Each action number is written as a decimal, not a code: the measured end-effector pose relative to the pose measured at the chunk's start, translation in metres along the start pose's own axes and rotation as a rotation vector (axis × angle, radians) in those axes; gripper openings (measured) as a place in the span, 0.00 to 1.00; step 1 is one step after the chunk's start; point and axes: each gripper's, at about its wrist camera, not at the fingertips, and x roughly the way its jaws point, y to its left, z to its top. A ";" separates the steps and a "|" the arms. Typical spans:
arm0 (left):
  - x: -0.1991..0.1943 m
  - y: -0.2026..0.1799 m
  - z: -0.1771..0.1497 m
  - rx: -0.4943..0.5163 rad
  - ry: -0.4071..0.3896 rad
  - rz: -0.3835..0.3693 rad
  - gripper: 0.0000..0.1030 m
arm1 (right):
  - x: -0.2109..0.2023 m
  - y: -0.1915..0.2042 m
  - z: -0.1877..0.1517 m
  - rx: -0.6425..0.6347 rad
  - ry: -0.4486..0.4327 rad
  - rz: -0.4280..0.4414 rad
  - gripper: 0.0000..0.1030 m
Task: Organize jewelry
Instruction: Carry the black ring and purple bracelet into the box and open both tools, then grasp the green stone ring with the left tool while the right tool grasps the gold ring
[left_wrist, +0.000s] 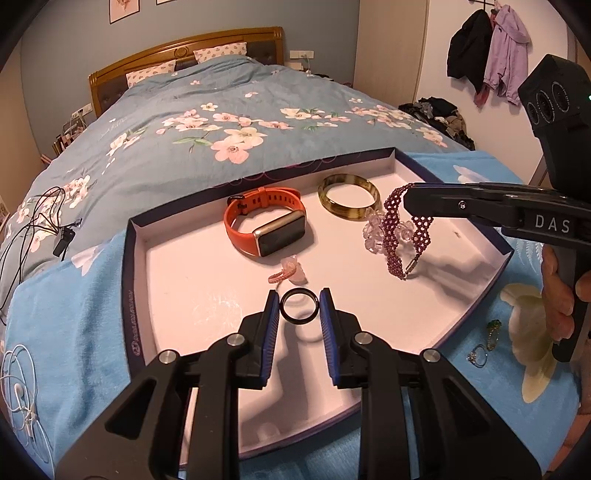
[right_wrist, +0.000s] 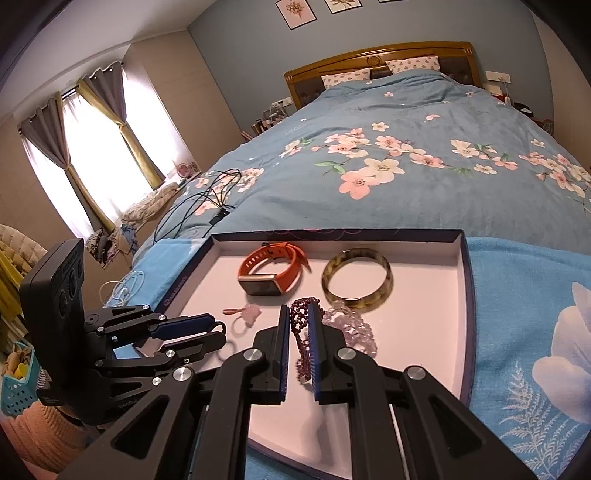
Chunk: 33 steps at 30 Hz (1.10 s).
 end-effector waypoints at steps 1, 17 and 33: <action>0.002 0.000 0.001 0.000 0.004 0.003 0.22 | 0.000 -0.001 0.000 -0.003 0.000 -0.013 0.09; 0.015 0.004 0.006 -0.028 0.019 -0.020 0.29 | -0.007 -0.003 -0.005 -0.012 0.002 -0.066 0.17; -0.077 0.008 -0.019 -0.043 -0.156 -0.013 0.45 | -0.055 0.021 -0.035 -0.096 -0.018 -0.036 0.29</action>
